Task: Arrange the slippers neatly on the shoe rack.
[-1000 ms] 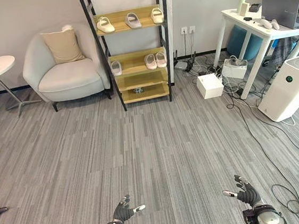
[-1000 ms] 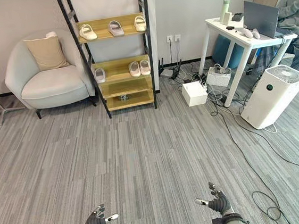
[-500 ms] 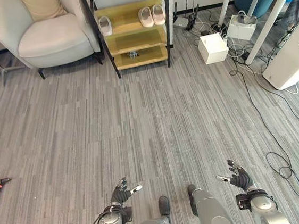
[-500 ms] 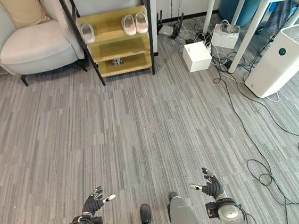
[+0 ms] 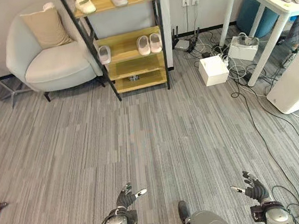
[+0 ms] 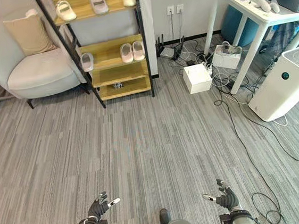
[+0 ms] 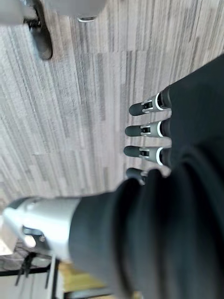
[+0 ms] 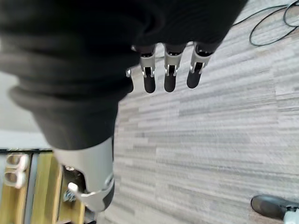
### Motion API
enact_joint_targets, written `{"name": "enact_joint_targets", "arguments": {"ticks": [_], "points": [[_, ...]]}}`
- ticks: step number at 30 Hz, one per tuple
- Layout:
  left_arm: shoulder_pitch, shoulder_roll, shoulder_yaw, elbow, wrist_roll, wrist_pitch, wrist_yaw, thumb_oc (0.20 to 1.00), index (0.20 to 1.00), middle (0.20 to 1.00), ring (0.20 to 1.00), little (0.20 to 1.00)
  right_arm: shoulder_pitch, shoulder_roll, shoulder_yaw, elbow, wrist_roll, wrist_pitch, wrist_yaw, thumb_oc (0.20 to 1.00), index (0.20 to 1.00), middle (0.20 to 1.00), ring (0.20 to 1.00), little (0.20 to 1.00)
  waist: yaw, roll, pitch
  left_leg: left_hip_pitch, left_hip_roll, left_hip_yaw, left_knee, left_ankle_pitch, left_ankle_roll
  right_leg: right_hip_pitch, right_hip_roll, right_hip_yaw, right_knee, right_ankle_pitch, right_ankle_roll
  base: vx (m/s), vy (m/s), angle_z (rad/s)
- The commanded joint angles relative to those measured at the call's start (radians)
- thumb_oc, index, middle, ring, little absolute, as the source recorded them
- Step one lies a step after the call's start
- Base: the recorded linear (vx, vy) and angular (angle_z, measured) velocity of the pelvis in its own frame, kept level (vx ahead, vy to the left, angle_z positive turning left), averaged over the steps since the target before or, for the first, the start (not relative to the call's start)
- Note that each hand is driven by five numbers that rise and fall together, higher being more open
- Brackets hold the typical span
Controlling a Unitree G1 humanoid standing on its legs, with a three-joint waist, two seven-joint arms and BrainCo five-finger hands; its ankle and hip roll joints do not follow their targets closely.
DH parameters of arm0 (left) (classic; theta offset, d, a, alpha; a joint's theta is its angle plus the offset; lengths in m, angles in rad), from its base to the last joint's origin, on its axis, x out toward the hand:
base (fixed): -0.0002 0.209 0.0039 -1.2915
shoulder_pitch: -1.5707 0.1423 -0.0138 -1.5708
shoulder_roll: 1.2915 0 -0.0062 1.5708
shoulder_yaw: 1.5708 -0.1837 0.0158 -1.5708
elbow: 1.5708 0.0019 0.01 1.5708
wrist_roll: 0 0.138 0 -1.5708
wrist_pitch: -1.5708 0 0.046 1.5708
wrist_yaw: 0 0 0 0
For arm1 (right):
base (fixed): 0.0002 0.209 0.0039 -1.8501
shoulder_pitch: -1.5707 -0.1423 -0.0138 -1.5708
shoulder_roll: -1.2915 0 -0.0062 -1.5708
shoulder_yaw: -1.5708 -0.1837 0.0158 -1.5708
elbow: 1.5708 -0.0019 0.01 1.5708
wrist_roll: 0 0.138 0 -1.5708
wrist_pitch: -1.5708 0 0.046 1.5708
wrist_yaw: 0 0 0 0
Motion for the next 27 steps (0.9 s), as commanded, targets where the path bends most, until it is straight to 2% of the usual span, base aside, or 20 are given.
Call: {"name": "enact_joint_targets", "arguments": {"ticks": [1, 2, 3, 4, 7, 8, 11, 14, 15, 16, 17, 18, 19, 20, 21, 25, 26, 27], "points": [[-0.017, 0.01, -0.038, -0.019, -0.004, -0.023, 0.0, 1.0, 1.0, 1.0, 1.0, 1.0, 0.002, -0.035, -0.028, -0.059, 0.022, -0.038, -0.003, 1.0, 1.0, 1.0, 1.0, 1.0, 0.026, 0.004, 0.028, 0.046, -0.035, 0.045, -0.229, 0.094, 0.067, 0.032, -0.041, 0.08, 0.013, -0.108, 0.085, 0.38, 0.031, -0.43], [-0.014, 0.01, -0.043, -0.014, 0.007, -0.021, -0.001, 1.0, 1.0, 1.0, 1.0, 1.0, 0.004, -0.035, -0.024, -0.056, 0.016, -0.038, -0.004, 1.0, 1.0, 1.0, 1.0, 1.0, 0.03, 0.012, 0.025, 0.035, -0.03, 0.044, -0.32, 0.113, 0.069, 0.046, -0.036, 0.088, 0.009, -0.121, 0.088, 0.38, 0.051, -0.22], [-0.012, 0.01, -0.051, -0.011, 0.03, -0.017, -0.001, 1.0, 1.0, 1.0, 1.0, 1.0, 0.005, -0.035, -0.021, -0.055, 0.01, -0.038, -0.007, 1.0, 1.0, 1.0, 1.0, 1.0, 0.037, 0.023, 0.021, 0.014, -0.011, 0.046, -0.411, 0.167, 0.066, 0.07, -0.026, 0.095, 0.007, -0.136, 0.09, 0.57, 0.075, -0.32], [-0.019, 0.011, -0.059, -0.005, 0.051, -0.012, -0.002, 1.0, 1.0, 1.0, 1.0, 1.0, 0.004, -0.035, -0.017, -0.052, 0.002, -0.037, -0.01, 1.0, 1.0, 1.0, 1.0, 1.0, 0.049, 0.03, 0.019, -0.025, 0.014, 0.086, -0.532, 0.22, 0.061, 0.123, -0.026, 0.109, -0.007, -0.159, 0.094, 0.57, 0.067, -0.09], [-0.023, 0.013, -0.054, 0.006, 0.055, -0.009, 0.0, 1.0, 1.0, 1.0, 1.0, 1.0, -0.002, -0.031, -0.008, -0.048, -0.002, -0.03, -0.006, 1.0, 1.0, 1.0, 1.0, 1.0, 0.06, 0.032, 0.011, -0.024, 0.024, 0.092, -0.552, 0.258, 0.056, 0.163, -0.026, 0.131, -0.021, -0.167, 0.096, 0.38, 0.075, -0.2], [-0.008, 0.013, -0.042, 0.003, 0.05, -0.012, -0.001, 1.0, 1.0, 1.0, 1.0, 1.0, 0.009, -0.02, -0.007, -0.059, -0.008, -0.023, 0.01, 1.0, 1.0, 1.0, 1.0, 1.0, 0.056, 0.035, -0.019, 0.011, 0.022, 0.117, -0.576, 0.26, 0.068, 0.204, -0.05, 0.133, -0.028, -0.189, 0.113, 0.63, 0.198, -0.42], [-0.003, 0.01, -0.049, 0.009, 0.054, -0.012, -0.005, 1.0, 1.0, 1.0, 1.0, 1.0, 0.013, -0.007, -0.005, -0.068, -0.013, -0.021, 0.018, 1.0, 1.0, 1.0, 1.0, 1.0, 0.061, 0.024, -0.049, 0.039, -0.006, 0.132, -0.551, 0.23, 0.097, 0.201, -0.099, 0.134, 0.037, -0.193, 0.145, 0.49, 0.163, -0.27], [0.0, 0.014, -0.055, -0.016, 0.055, -0.006, -0.009, 1.0, 1.0, 1.0, 1.0, 1.0, 0.008, 0.006, -0.002, -0.074, -0.012, -0.021, 0.022, 1.0, 1.0, 1.0, 1.0, 1.0, 0.06, 0.017, -0.045, 0.096, -0.028, 0.13, -0.558, 0.19, 0.127, 0.115, -0.116, 0.135, 0.262, -0.109, 0.175, 0.3, 0.089, -0.17], [0.0, 0.019, -0.056, -0.028, 0.05, -0.007, -0.006, 1.0, 1.0, 1.0, 1.0, 1.0, 0.005, 0.009, 0.0, -0.079, -0.012, -0.022, 0.022, 1.0, 1.0, 1.0, 1.0, 1.0, 0.056, 0.015, -0.035, 0.12, -0.035, 0.134, -0.561, 0.175, 0.138, 0.073, -0.117, 0.134, 0.334, -0.053, 0.184, 0.29, 0.073, -0.18], [-0.003, 0.02, -0.06, -0.035, 0.051, -0.002, -0.005, 1.0, 1.0, 1.0, 1.0, 1.0, 0.001, 0.017, -0.002, -0.068, -0.014, -0.02, 0.018, 1.0, 1.0, 1.0, 1.0, 1.0, 0.049, 0.027, -0.022, 0.164, -0.032, 0.135, -0.569, 0.151, 0.149, 0.01, -0.118, 0.11, 0.428, -0.009, 0.183, 0.24, 0.053, -0.13], [-0.003, 0.02, -0.06, -0.036, 0.051, -0.002, -0.005, 1.0, 1.0, 1.0, 1.0, 1.0, 0.001, 0.017, -0.002, -0.068, -0.014, -0.019, 0.018, 1.0, 1.0, 1.0, 1.0, 1.0, 0.049, 0.026, -0.021, 0.165, -0.033, 0.135, -0.57, 0.151, 0.149, 0.01, -0.119, 0.111, 0.431, -0.011, 0.183, 0.26, 0.048, -0.04], [-0.007, 0.021, -0.059, -0.033, 0.047, -0.002, -0.005, 1.0, 1.0, 1.0, 1.0, 1.0, -0.004, 0.019, -0.004, -0.059, -0.009, -0.019, 0.018, 1.0, 1.0, 1.0, 1.0, 1.0, 0.041, 0.038, -0.011, 0.193, -0.022, 0.129, -0.583, 0.141, 0.149, -0.05, -0.099, 0.104, 0.46, -0.033, 0.176, 0.2, 0.003, 0.33], [-0.01, 0.021, -0.057, -0.028, 0.04, -0.004, -0.002, 1.0, 1.0, 1.0, 1.0, 1.0, -0.007, 0.02, -0.005, -0.052, -0.004, -0.02, 0.017, 1.0, 1.0, 1.0, 1.0, 1.0, 0.03, 0.045, -0.001, 0.218, -0.017, 0.117, -0.591, 0.128, 0.147, -0.098, -0.077, 0.089, 0.441, -0.058, 0.172, 0.42, -0.044, 0.53], [-0.02, 0.023, -0.05, -0.024, 0.03, -0.008, -0.002, 1.0, 1.0, 1.0, 1.0, 1.0, -0.01, 0.019, -0.011, -0.041, 0.014, -0.023, 0.017, 1.0, 1.0, 1.0, 1.0, 1.0, 0.01, 0.048, 0.013, 0.255, -0.014, 0.103, -0.588, 0.102, 0.139, -0.161, -0.06, 0.052, 0.345, -0.085, 0.17, 0.34, -0.056, 0.41], [-0.02, 0.023, -0.05, -0.024, 0.03, -0.008, -0.002, 1.0, 1.0, 1.0, 1.0, 1.0, -0.011, 0.018, -0.011, -0.041, 0.014, -0.023, 0.017, 1.0, 1.0, 1.0, 1.0, 1.0, 0.006, 0.048, 0.018, 0.261, -0.014, 0.1, -0.589, 0.101, 0.138, -0.154, -0.06, 0.048, 0.345, -0.087, 0.17, 0.36, -0.098, 0.1], [-0.058, 0.026, -0.036, 0.0, 0.032, -0.01, 0.004, 1.0, 1.0, 1.0, 1.0, 1.0, 0.005, 0.018, -0.012, -0.048, 0.02, -0.026, 0.01, 1.0, 1.0, 1.0, 1.0, 1.0, -0.041, 0.014, 0.03, 0.358, -0.032, 0.062, -0.593, 0.036, 0.112, -0.231, -0.027, 0.016, 0.03, -0.007, 0.196, 0.41, -0.181, 0.09], [-0.071, 0.028, -0.04, 0.009, 0.041, -0.016, 0.003, 1.0, 1.0, 1.0, 1.0, 1.0, 0.019, 0.016, -0.017, -0.045, 0.018, -0.02, 0.014, 1.0, 1.0, 1.0, 1.0, 1.0, -0.06, 0.014, 0.025, 0.389, -0.022, 0.037, -0.576, 0.014, 0.097, -0.226, -0.029, 0.01, -0.028, 0.015, 0.199, 0.42, -0.214, 0.24], [-0.071, 0.028, -0.04, 0.009, 0.041, -0.016, 0.003, 1.0, 1.0, 1.0, 1.0, 1.0, 0.019, 0.015, -0.017, -0.045, 0.018, -0.02, 0.014, 1.0, 1.0, 1.0, 1.0, 1.0, -0.062, 0.015, 0.027, 0.39, -0.021, 0.035, -0.575, 0.014, 0.097, -0.224, -0.029, 0.008, -0.029, 0.015, 0.199, 0.37, -0.2, 0.62]]}}
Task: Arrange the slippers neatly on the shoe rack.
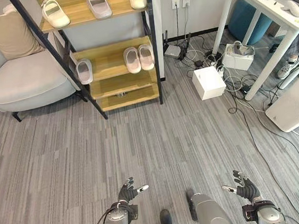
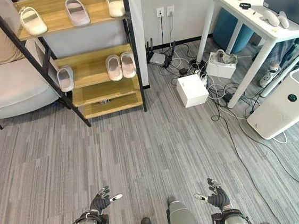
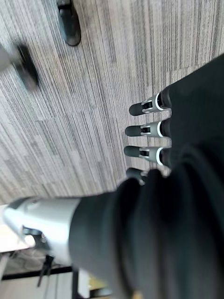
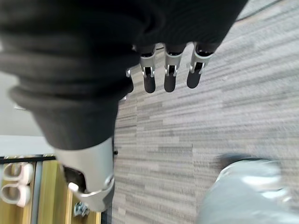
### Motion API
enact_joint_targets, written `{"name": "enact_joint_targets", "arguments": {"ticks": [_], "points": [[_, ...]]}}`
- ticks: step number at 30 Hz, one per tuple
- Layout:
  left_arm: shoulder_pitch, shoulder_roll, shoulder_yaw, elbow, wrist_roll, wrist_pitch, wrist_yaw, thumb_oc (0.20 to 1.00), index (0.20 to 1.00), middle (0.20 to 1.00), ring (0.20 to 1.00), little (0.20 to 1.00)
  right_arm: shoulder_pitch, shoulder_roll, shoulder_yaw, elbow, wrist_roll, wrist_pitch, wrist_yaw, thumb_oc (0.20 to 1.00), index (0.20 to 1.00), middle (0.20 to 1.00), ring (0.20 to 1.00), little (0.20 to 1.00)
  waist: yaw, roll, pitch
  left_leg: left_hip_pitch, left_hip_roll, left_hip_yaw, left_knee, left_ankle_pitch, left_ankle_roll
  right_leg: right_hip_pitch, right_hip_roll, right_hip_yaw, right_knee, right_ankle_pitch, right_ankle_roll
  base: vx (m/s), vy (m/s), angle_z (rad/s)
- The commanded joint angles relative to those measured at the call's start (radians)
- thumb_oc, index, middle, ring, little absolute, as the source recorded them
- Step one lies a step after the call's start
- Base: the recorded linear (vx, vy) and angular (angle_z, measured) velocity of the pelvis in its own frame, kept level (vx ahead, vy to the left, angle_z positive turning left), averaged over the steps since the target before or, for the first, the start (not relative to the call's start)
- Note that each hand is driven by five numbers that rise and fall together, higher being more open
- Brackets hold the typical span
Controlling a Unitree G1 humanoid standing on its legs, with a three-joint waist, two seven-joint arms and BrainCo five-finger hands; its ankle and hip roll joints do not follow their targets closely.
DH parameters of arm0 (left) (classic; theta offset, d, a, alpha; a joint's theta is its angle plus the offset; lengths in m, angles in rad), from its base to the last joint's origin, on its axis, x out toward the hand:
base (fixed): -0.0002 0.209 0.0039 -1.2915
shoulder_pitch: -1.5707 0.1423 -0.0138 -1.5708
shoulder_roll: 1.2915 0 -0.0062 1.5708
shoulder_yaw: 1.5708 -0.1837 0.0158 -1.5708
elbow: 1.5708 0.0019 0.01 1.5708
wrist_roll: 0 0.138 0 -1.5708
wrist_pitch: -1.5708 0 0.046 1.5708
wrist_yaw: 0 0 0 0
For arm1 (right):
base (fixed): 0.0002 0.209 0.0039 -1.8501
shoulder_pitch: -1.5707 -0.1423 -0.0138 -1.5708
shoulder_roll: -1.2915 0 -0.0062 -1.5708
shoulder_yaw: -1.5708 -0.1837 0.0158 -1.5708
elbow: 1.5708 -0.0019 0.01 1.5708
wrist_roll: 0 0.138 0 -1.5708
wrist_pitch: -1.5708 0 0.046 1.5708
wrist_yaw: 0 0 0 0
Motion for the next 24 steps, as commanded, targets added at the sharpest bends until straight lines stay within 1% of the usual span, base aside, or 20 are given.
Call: {"name": "enact_joint_targets", "arguments": {"ticks": [1, 2, 3, 4, 5, 6, 7, 8, 9, 10, 12, 14, 15, 17, 18, 19, 20, 21, 23, 24], "points": [[-0.017, -0.003, 0.008, -0.019, 0.039, -0.041, -0.007, 1.0, 1.0, 1.0, 1.0, 1.0, 0.022, -0.043, -0.038, -0.022, 0.029, -0.022, -0.001, 1.0, 1.0, 1.0, 1.0, 1.0, -0.051, 0.023, -0.016, 0.087, 0.026, 0.016, 0.066, -0.048, -0.126, 0.127, 0.027, -0.043, -0.157, 0.147, -0.003, 0.42, -0.233, 0.86], [-0.013, -0.011, 0.007, -0.015, 0.041, -0.044, -0.008, 1.0, 1.0, 1.0, 1.0, 1.0, 0.037, -0.051, -0.046, -0.013, 0.038, -0.027, 0.008, 1.0, 1.0, 1.0, 1.0, 1.0, -0.06, 0.025, -0.04, 0.094, 0.049, 0.004, 0.156, -0.032, -0.155, 0.146, 0.038, -0.019, -0.12, 0.149, -0.033, 0.42, -0.234, 0.95], [-0.012, -0.011, 0.006, -0.015, 0.041, -0.044, -0.008, 1.0, 1.0, 1.0, 1.0, 1.0, 0.038, -0.051, -0.046, -0.013, 0.038, -0.027, 0.008, 1.0, 1.0, 1.0, 1.0, 1.0, -0.061, 0.026, -0.04, 0.093, 0.05, 0.003, 0.158, -0.034, -0.155, 0.146, 0.039, -0.021, -0.119, 0.148, -0.034, 0.52, -0.321, 0.74], [-0.014, -0.022, -0.003, 0.003, 0.034, -0.042, -0.015, 1.0, 1.0, 1.0, 1.0, 1.0, 0.033, -0.068, -0.048, 0.002, 0.05, -0.029, 0.012, 1.0, 1.0, 1.0, 1.0, 1.0, -0.055, 0.024, -0.043, 0.061, 0.051, -0.001, 0.262, 0.0, -0.173, 0.191, 0.039, -0.021, -0.129, 0.139, -0.056, 0.2, -0.147, 0.44], [-0.015, -0.022, -0.003, 0.004, 0.034, -0.042, -0.015, 1.0, 1.0, 1.0, 1.0, 1.0, 0.033, -0.068, -0.048, 0.002, 0.051, -0.029, 0.013, 1.0, 1.0, 1.0, 1.0, 1.0, -0.055, 0.024, -0.043, 0.06, 0.051, -0.002, 0.264, -0.001, -0.173, 0.192, 0.039, -0.021, -0.129, 0.139, -0.056, 0.28, -0.208, 0.43], [-0.018, -0.028, -0.005, 0.008, 0.033, -0.04, -0.014, 1.0, 1.0, 1.0, 1.0, 1.0, 0.029, -0.079, -0.05, 0.001, 0.061, -0.034, 0.014, 1.0, 1.0, 1.0, 1.0, 1.0, -0.052, 0.025, -0.039, 0.037, 0.046, -0.012, 0.333, 0.031, -0.183, 0.215, 0.042, -0.017, -0.132, 0.132, -0.069, 0.26, -0.178, 0.23], [-0.016, -0.033, -0.006, 0.006, 0.025, -0.039, -0.012, 1.0, 1.0, 1.0, 1.0, 1.0, 0.032, -0.092, -0.053, -0.003, 0.065, -0.033, 0.014, 1.0, 1.0, 1.0, 1.0, 1.0, -0.039, 0.023, -0.033, 0.002, 0.042, -0.014, 0.418, 0.078, -0.203, 0.254, 0.046, -0.013, -0.136, 0.11, -0.089, 0.35, -0.223, 0.12], [-0.016, -0.033, -0.004, 0.01, 0.022, -0.037, -0.011, 1.0, 1.0, 1.0, 1.0, 1.0, 0.031, -0.093, -0.053, 0.001, 0.067, -0.032, 0.013, 1.0, 1.0, 1.0, 1.0, 1.0, -0.035, 0.023, -0.032, -0.014, 0.048, -0.006, 0.432, 0.094, -0.207, 0.269, 0.045, -0.009, -0.135, 0.099, -0.094, 0.35, -0.195, -0.12], [-0.013, -0.033, 0.002, 0.018, 0.019, -0.037, -0.008, 1.0, 1.0, 1.0, 1.0, 1.0, 0.03, -0.093, -0.054, 0.008, 0.071, -0.032, 0.013, 1.0, 1.0, 1.0, 1.0, 1.0, -0.028, 0.023, -0.031, -0.037, 0.059, 0.011, 0.42, 0.105, -0.207, 0.284, 0.041, -0.005, -0.134, 0.085, -0.098, 0.18, -0.078, -0.16], [-0.013, -0.034, 0.002, 0.018, 0.019, -0.037, -0.008, 1.0, 1.0, 1.0, 1.0, 1.0, 0.029, -0.093, -0.055, 0.008, 0.071, -0.032, 0.013, 1.0, 1.0, 1.0, 1.0, 1.0, -0.027, 0.024, -0.029, -0.035, 0.06, 0.012, 0.421, 0.103, -0.207, 0.286, 0.042, -0.004, -0.133, 0.084, -0.098, 0.17, -0.056, -0.2], [-0.007, -0.034, 0.004, 0.023, 0.008, -0.038, -0.005, 1.0, 1.0, 1.0, 1.0, 1.0, 0.039, -0.094, -0.062, 0.008, 0.078, -0.032, 0.013, 1.0, 1.0, 1.0, 1.0, 1.0, -0.012, 0.016, -0.028, -0.087, 0.076, 0.047, 0.377, 0.078, -0.192, 0.32, 0.024, -0.005, -0.135, 0.059, -0.1, 0.23, -0.06, -0.05], [-0.005, -0.036, -0.001, 0.027, 0.01, -0.037, -0.004, 1.0, 1.0, 1.0, 1.0, 1.0, 0.041, -0.096, -0.065, 0.013, 0.075, -0.031, 0.01, 1.0, 1.0, 1.0, 1.0, 1.0, -0.004, 0.013, -0.032, -0.124, 0.08, 0.059, 0.321, 0.052, -0.18, 0.343, 0.014, -0.007, -0.136, 0.04, -0.096, 0.31, -0.039, 0.08], [-0.006, -0.039, -0.006, 0.028, 0.018, -0.036, -0.001, 1.0, 1.0, 1.0, 1.0, 1.0, 0.048, -0.098, -0.069, 0.016, 0.069, -0.031, 0.007, 1.0, 1.0, 1.0, 1.0, 1.0, -0.004, 0.016, -0.034, -0.156, 0.099, 0.082, 0.244, 0.052, -0.18, 0.369, 0.004, -0.008, -0.136, 0.015, -0.095, 0.25, 0.01, 0.04], [-0.006, -0.039, -0.006, 0.028, 0.018, -0.036, -0.001, 1.0, 1.0, 1.0, 1.0, 1.0, 0.049, -0.098, -0.069, 0.016, 0.068, -0.031, 0.007, 1.0, 1.0, 1.0, 1.0, 1.0, -0.003, 0.015, -0.032, -0.153, 0.098, 0.082, 0.243, 0.051, -0.179, 0.372, 0.004, -0.008, -0.135, 0.014, -0.094, 0.18, 0.027, 0.02], [-0.009, -0.039, -0.013, 0.023, 0.023, -0.033, 0.002, 1.0, 1.0, 1.0, 1.0, 1.0, 0.06, -0.1, -0.076, 0.01, 0.061, -0.029, 0.003, 1.0, 1.0, 1.0, 1.0, 1.0, -0.001, 0.021, -0.033, -0.191, 0.126, 0.091, 0.17, 0.102, -0.183, 0.402, -0.001, -0.007, -0.137, -0.008, -0.096, 0.36, 0.091, 0.0], [-0.01, -0.039, -0.016, 0.019, 0.029, -0.032, 0.006, 1.0, 1.0, 1.0, 1.0, 1.0, 0.062, -0.101, -0.077, 0.009, 0.053, -0.029, -0.004, 1.0, 1.0, 1.0, 1.0, 1.0, 0.005, 0.034, -0.032, -0.218, 0.146, 0.083, 0.098, 0.163, -0.193, 0.425, 0.003, 0.002, -0.142, -0.02, -0.094, 0.36, 0.091, 0.01], [-0.01, -0.038, -0.016, 0.019, 0.029, -0.032, 0.006, 1.0, 1.0, 1.0, 1.0, 1.0, 0.063, -0.101, -0.077, 0.009, 0.053, -0.029, -0.004, 1.0, 1.0, 1.0, 1.0, 1.0, 0.004, 0.032, -0.03, -0.212, 0.144, 0.083, 0.093, 0.165, -0.192, 0.428, 0.001, 0.001, -0.142, -0.022, -0.094, 0.29, 0.094, 0.02], [-0.011, -0.038, -0.02, 0.014, 0.036, -0.03, 0.007, 1.0, 1.0, 1.0, 1.0, 1.0, 0.063, -0.099, -0.076, 0.006, 0.048, -0.029, -0.01, 1.0, 1.0, 1.0, 1.0, 1.0, 0.007, 0.029, -0.03, -0.243, 0.156, 0.108, 0.053, 0.182, -0.2, 0.449, -0.01, 0.003, -0.147, -0.032, -0.09, 0.21, 0.069, 0.06], [-0.015, -0.035, -0.018, 0.012, 0.039, -0.028, 0.007, 1.0, 1.0, 1.0, 1.0, 1.0, 0.058, -0.097, -0.071, 0.008, 0.046, -0.028, -0.012, 1.0, 1.0, 1.0, 1.0, 1.0, 0.016, 0.027, -0.029, -0.27, 0.171, 0.127, 0.0, 0.198, -0.206, 0.477, -0.021, 0.013, -0.152, -0.045, -0.082, 0.32, 0.12, 0.07], [-0.015, -0.033, -0.015, 0.012, 0.04, -0.029, 0.008, 1.0, 1.0, 1.0, 1.0, 1.0, 0.054, -0.095, -0.068, 0.015, 0.044, -0.025, -0.012, 1.0, 1.0, 1.0, 1.0, 1.0, 0.018, 0.028, -0.03, -0.28, 0.177, 0.138, -0.005, 0.202, -0.211, 0.491, -0.026, 0.014, -0.156, -0.046, -0.079, 0.35, 0.169, -0.02]]}}
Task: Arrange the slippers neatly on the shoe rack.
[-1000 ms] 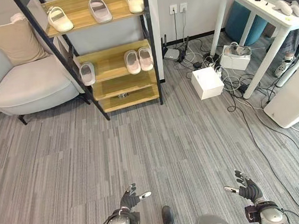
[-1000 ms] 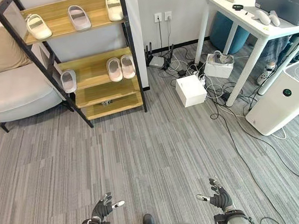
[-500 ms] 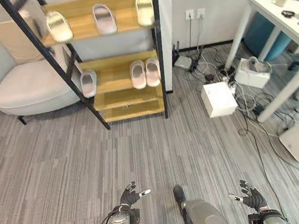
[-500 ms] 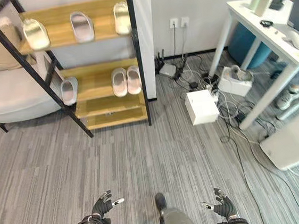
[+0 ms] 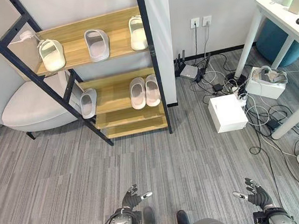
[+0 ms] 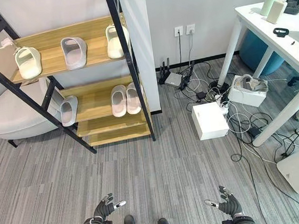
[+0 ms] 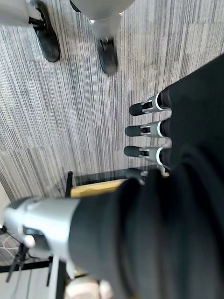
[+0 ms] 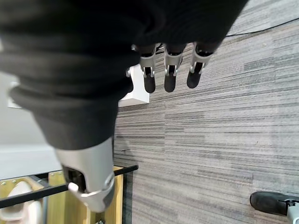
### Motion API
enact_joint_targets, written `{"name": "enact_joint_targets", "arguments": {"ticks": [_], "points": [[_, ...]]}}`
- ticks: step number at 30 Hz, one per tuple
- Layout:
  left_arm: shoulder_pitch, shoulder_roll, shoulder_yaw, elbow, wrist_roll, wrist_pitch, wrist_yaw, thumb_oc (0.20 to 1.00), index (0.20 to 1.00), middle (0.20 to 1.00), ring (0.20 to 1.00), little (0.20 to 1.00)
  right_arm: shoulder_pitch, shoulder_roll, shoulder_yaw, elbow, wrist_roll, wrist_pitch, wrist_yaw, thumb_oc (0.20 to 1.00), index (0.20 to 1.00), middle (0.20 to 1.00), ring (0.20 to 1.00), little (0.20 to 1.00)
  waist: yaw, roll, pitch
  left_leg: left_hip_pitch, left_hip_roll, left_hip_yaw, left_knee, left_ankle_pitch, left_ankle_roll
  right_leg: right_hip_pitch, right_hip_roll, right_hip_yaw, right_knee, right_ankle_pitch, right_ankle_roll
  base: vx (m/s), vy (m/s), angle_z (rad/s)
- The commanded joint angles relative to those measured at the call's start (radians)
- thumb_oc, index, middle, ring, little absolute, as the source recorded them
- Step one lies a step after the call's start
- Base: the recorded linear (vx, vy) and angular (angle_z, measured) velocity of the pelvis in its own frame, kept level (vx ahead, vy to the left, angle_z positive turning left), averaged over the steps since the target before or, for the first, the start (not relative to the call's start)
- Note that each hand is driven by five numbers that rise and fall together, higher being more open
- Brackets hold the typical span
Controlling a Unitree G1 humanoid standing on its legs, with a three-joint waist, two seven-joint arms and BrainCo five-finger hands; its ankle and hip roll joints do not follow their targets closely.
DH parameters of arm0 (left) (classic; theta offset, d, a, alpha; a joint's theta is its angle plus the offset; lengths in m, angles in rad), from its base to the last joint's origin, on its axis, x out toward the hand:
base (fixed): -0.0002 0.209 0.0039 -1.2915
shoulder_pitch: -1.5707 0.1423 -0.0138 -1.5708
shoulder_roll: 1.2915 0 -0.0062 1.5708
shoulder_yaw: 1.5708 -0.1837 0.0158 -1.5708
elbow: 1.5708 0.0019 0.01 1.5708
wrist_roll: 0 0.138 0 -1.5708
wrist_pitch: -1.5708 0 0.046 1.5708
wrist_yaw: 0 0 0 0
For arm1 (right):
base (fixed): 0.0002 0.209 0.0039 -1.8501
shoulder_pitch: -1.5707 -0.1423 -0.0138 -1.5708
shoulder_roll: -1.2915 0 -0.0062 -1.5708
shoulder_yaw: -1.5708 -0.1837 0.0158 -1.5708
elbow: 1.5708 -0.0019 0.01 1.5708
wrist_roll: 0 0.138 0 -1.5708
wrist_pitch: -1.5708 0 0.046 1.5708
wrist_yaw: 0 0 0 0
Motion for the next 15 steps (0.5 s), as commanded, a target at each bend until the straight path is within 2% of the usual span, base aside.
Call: {"name": "enact_joint_targets", "arguments": {"ticks": [1, 3, 4, 5, 6, 9, 11, 12, 14, 15], "points": [[-0.034, 0.009, -0.002, -0.025, 0.038, -0.023, 0.014, 1.0, 1.0, 1.0, 1.0, 1.0, 0.016, -0.049, -0.044, -0.05, -0.01, -0.023, -0.013, 1.0, 1.0, 1.0, 1.0, 1.0, 0.015, 0.038, 0.009, -0.042, 0.047, 0.053, 0.002, 0.024, 0.003, 0.036, -0.114, 0.077, 0.1, -0.183, 0.068, 0.36, 0.202, -0.18], [-0.032, 0.006, 0.005, -0.005, 0.034, -0.025, 0.011, 1.0, 1.0, 1.0, 1.0, 1.0, 0.01, -0.045, -0.039, -0.044, -0.013, -0.015, -0.002, 1.0, 1.0, 1.0, 1.0, 1.0, 0.016, 0.048, -0.006, -0.019, 0.054, 0.07, 0.002, 0.044, 0.003, 0.069, -0.128, 0.086, 0.087, -0.188, 0.084, 0.38, 0.243, -0.16], [-0.029, 0.002, 0.003, 0.004, 0.037, -0.027, 0.012, 1.0, 1.0, 1.0, 1.0, 1.0, 0.013, -0.041, -0.039, -0.044, -0.014, -0.015, -0.001, 1.0, 1.0, 1.0, 1.0, 1.0, 0.013, 0.052, -0.021, -0.021, 0.046, 0.078, 0.002, 0.057, 0.007, 0.087, -0.151, 0.078, 0.081, -0.189, 0.098, 0.26, 0.183, -0.04], [-0.029, 0.002, 0.003, 0.004, 0.037, -0.027, 0.012, 1.0, 1.0, 1.0, 1.0, 1.0, 0.013, -0.041, -0.039, -0.044, -0.014, -0.015, -0.001, 1.0, 1.0, 1.0, 1.0, 1.0, 0.012, 0.05, -0.022, -0.021, 0.044, 0.077, 0.002, 0.057, 0.007, 0.088, -0.153, 0.076, 0.079, -0.19, 0.099, 0.41, 0.303, 0.07], [-0.029, -0.004, -0.002, 0.012, 0.038, -0.028, 0.008, 1.0, 1.0, 1.0, 1.0, 1.0, 0.012, -0.036, -0.037, -0.023, -0.018, -0.015, 0.002, 1.0, 1.0, 1.0, 1.0, 1.0, 0.018, 0.044, -0.038, -0.028, 0.019, 0.081, 0.021, 0.056, 0.019, 0.109, -0.19, 0.076, 0.08, -0.182, 0.12, 0.39, 0.285, 0.1], [-0.02, 0.003, -0.005, 0.007, 0.033, -0.031, 0.003, 1.0, 1.0, 1.0, 1.0, 1.0, 0.01, -0.017, -0.027, -0.04, -0.025, -0.011, 0.008, 1.0, 1.0, 1.0, 1.0, 1.0, 0.024, 0.031, -0.059, 0.022, -0.018, 0.109, 0.026, 0.006, 0.057, 0.043, -0.23, 0.11, 0.181, -0.123, 0.149, 0.4, 0.292, -0.04], [-0.016, 0.011, -0.009, -0.009, 0.031, -0.03, 0.0, 1.0, 1.0, 1.0, 1.0, 1.0, 0.004, -0.01, -0.02, -0.036, -0.029, -0.01, 0.008, 1.0, 1.0, 1.0, 1.0, 1.0, 0.029, 0.026, -0.057, 0.052, -0.043, 0.107, 0.02, -0.026, 0.085, 0.001, -0.249, 0.119, 0.278, -0.062, 0.157, 0.27, 0.244, -0.09], [-0.017, 0.013, -0.011, -0.012, 0.027, -0.029, 0.002, 1.0, 1.0, 1.0, 1.0, 1.0, -0.011, -0.003, -0.011, -0.03, -0.029, -0.011, 0.004, 1.0, 1.0, 1.0, 1.0, 1.0, 0.031, 0.023, -0.05, 0.065, -0.057, 0.112, 0.02, -0.039, 0.099, -0.029, -0.257, 0.13, 0.337, -0.013, 0.16, 0.2, 0.219, -0.06], [-0.015, 0.022, -0.015, -0.04, 0.024, -0.03, 0.006, 1.0, 1.0, 1.0, 1.0, 1.0, -0.023, 0.005, -0.007, -0.029, -0.03, -0.01, -0.002, 1.0, 1.0, 1.0, 1.0, 1.0, 0.031, 0.033, -0.035, 0.097, -0.065, 0.117, 0.014, -0.059, 0.114, -0.084, -0.258, 0.121, 0.417, 0.034, 0.157, 0.2, 0.194, -0.17], [-0.017, 0.025, -0.015, -0.046, 0.025, -0.028, 0.004, 1.0, 1.0, 1.0, 1.0, 1.0, -0.029, 0.01, -0.003, -0.028, -0.027, -0.01, 0.0, 1.0, 1.0, 1.0, 1.0, 1.0, 0.027, 0.039, -0.028, 0.112, -0.064, 0.114, 0.01, -0.07, 0.117, -0.111, -0.234, 0.13, 0.441, 0.022, 0.151, 0.22, 0.154, -0.11]]}}
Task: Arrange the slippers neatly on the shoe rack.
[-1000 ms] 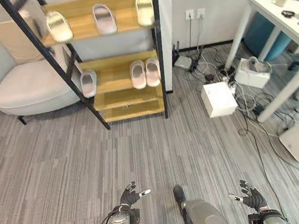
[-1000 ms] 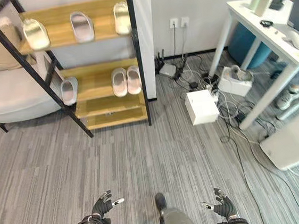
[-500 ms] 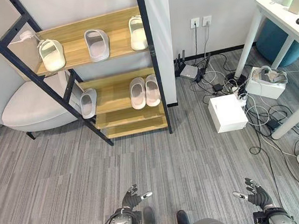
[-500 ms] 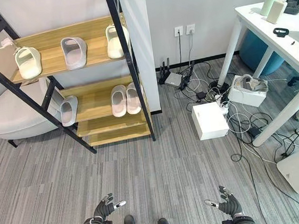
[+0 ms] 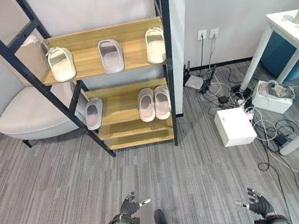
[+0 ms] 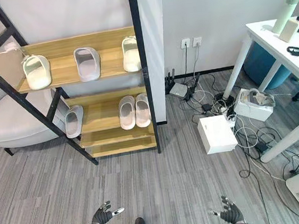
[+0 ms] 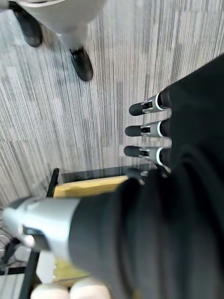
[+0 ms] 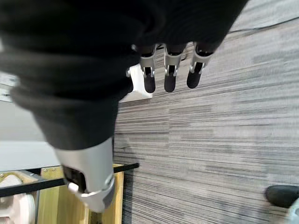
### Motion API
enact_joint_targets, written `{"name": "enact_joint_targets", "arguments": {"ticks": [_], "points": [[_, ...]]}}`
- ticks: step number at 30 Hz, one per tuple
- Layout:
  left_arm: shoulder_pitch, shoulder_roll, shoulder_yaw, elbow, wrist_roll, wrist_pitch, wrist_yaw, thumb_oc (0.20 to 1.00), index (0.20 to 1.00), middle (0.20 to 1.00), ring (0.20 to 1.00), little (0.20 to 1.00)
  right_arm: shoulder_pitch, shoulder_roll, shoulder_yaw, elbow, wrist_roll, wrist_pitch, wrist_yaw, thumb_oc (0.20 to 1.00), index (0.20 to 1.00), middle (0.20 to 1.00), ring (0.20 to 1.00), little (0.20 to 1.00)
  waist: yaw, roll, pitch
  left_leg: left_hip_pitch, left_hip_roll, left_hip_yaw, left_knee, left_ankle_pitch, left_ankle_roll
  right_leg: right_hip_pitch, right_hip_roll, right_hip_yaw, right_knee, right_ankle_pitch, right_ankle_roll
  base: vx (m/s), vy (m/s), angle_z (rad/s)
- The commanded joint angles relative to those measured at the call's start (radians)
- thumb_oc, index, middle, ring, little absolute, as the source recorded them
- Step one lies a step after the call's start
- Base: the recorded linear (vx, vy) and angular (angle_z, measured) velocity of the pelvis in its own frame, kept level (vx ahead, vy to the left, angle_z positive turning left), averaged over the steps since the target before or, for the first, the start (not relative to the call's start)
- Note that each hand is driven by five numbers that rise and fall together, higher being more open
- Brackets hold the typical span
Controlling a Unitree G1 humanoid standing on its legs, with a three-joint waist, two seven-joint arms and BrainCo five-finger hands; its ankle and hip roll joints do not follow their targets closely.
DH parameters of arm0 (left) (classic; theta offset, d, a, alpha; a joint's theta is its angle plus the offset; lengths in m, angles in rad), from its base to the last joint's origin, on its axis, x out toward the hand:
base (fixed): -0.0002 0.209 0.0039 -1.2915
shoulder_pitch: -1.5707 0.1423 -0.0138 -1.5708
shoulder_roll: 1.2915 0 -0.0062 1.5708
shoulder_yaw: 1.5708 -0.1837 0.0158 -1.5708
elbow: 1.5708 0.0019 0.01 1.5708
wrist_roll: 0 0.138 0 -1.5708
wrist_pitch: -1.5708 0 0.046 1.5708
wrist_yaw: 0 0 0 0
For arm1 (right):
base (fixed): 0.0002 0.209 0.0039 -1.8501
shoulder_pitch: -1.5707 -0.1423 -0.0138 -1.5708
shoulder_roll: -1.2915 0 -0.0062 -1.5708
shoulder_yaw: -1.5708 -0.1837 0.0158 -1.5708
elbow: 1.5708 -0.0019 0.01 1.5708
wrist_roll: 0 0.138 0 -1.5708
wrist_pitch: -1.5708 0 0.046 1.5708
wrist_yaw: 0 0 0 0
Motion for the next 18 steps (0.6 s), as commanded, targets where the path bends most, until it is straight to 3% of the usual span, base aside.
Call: {"name": "enact_joint_targets", "arguments": {"ticks": [1, 2, 4, 5, 6, 8, 9, 11, 14, 17, 18], "points": [[-0.034, 0.025, 0.027, -0.078, 0.025, -0.03, -0.003, 1.0, 1.0, 1.0, 1.0, 1.0, -0.029, -0.004, -0.009, -0.053, -0.001, -0.029, -0.002, 1.0, 1.0, 1.0, 1.0, 1.0, 0.001, -0.032, 0.035, 0.006, 0.021, -0.027, 0.0, -0.017, -0.129, 0.038, -0.176, 0.107, -0.188, 0.235, 0.078, 0.21, 0.114, 0.06], [-0.034, 0.027, 0.029, -0.08, 0.021, -0.032, -0.005, 1.0, 1.0, 1.0, 1.0, 1.0, -0.03, -0.002, -0.009, -0.044, 0.004, -0.031, 0.0, 1.0, 1.0, 1.0, 1.0, 1.0, -0.006, -0.03, 0.044, 0.022, 0.018, -0.036, 0.0, -0.028, -0.129, 0.012, -0.151, 0.099, -0.187, 0.194, 0.075, 0.21, 0.083, 0.16], [-0.042, 0.035, 0.036, -0.073, 0.02, -0.032, -0.005, 1.0, 1.0, 1.0, 1.0, 1.0, -0.041, 0.0, -0.003, -0.037, 0.014, -0.037, -0.003, 1.0, 1.0, 1.0, 1.0, 1.0, -0.013, -0.027, 0.062, 0.047, 0.015, -0.037, 0.0, -0.046, -0.132, -0.059, -0.105, 0.047, -0.248, 0.174, 0.069, 0.25, 0.016, 0.15], [-0.058, 0.038, 0.038, -0.058, 0.029, -0.029, -0.009, 1.0, 1.0, 1.0, 1.0, 1.0, -0.034, 0.003, -0.001, -0.036, 0.029, -0.046, -0.003, 1.0, 1.0, 1.0, 1.0, 1.0, -0.036, -0.041, 0.082, 0.092, -0.004, -0.06, 0.0, -0.065, -0.137, -0.108, -0.047, 0.01, -0.335, 0.19, 0.069, 0.22, -0.021, 0.26], [-0.058, 0.038, 0.039, -0.058, 0.029, -0.029, -0.009, 1.0, 1.0, 1.0, 1.0, 1.0, -0.035, 0.003, -0.001, -0.036, 0.029, -0.046, -0.003, 1.0, 1.0, 1.0, 1.0, 1.0, -0.037, -0.041, 0.082, 0.091, -0.003, -0.061, 0.0, -0.065, -0.137, -0.106, -0.046, 0.009, -0.339, 0.193, 0.068, 0.27, -0.034, 0.22], [-0.088, 0.033, 0.035, -0.042, 0.042, -0.028, -0.014, 1.0, 1.0, 1.0, 1.0, 1.0, -0.006, 0.0, -0.012, -0.048, 0.027, -0.047, -0.001, 1.0, 1.0, 1.0, 1.0, 1.0, -0.073, -0.058, 0.082, 0.135, -0.032, -0.1, 0.0, -0.092, -0.145, -0.144, -0.017, -0.053, -0.446, 0.231, 0.068, 0.29, -0.052, 0.31], [-0.088, 0.033, 0.035, -0.042, 0.042, -0.029, -0.014, 1.0, 1.0, 1.0, 1.0, 1.0, -0.006, -0.001, -0.012, -0.048, 0.027, -0.047, -0.001, 1.0, 1.0, 1.0, 1.0, 1.0, -0.076, -0.057, 0.084, 0.137, -0.031, -0.104, 0.0, -0.092, -0.145, -0.14, -0.017, -0.056, -0.448, 0.231, 0.068, 0.34, -0.084, 0.8], [-0.101, 0.023, 0.02, -0.014, 0.062, -0.034, -0.027, 1.0, 1.0, 1.0, 1.0, 1.0, 0.027, -0.003, -0.025, -0.029, 0.045, -0.049, 0.007, 1.0, 1.0, 1.0, 1.0, 1.0, -0.107, -0.061, 0.069, 0.169, -0.038, -0.144, 0.017, -0.118, -0.154, -0.104, -0.001, 0.001, -0.464, 0.229, 0.042, 0.3, -0.126, 0.93], [-0.092, 0.013, 0.015, -0.005, 0.061, -0.035, -0.028, 1.0, 1.0, 1.0, 1.0, 1.0, 0.034, -0.012, -0.032, -0.002, 0.052, -0.051, 0.007, 1.0, 1.0, 1.0, 1.0, 1.0, -0.107, -0.056, 0.049, 0.17, -0.032, -0.147, 0.081, -0.146, -0.164, -0.057, -0.006, 0.002, -0.48, 0.225, 0.018, 0.19, -0.082, 0.86], [-0.078, 0.005, 0.015, -0.028, 0.035, -0.029, -0.028, 1.0, 1.0, 1.0, 1.0, 1.0, 0.042, -0.041, -0.043, -0.015, 0.055, -0.051, 0.014, 1.0, 1.0, 1.0, 1.0, 1.0, -0.087, -0.048, 0.047, 0.134, -0.027, -0.142, 0.255, -0.099, -0.215, 0.03, -0.015, 0.007, -0.502, 0.207, -0.011, 0.25, -0.099, 0.13], [-0.078, 0.005, 0.015, -0.028, 0.035, -0.029, -0.028, 1.0, 1.0, 1.0, 1.0, 1.0, 0.042, -0.041, -0.043, -0.015, 0.055, -0.051, 0.014, 1.0, 1.0, 1.0, 1.0, 1.0, -0.087, -0.049, 0.048, 0.134, -0.026, -0.142, 0.256, -0.1, -0.215, 0.031, -0.015, 0.007, -0.503, 0.207, -0.011, 0.16, -0.058, 0.07]]}}
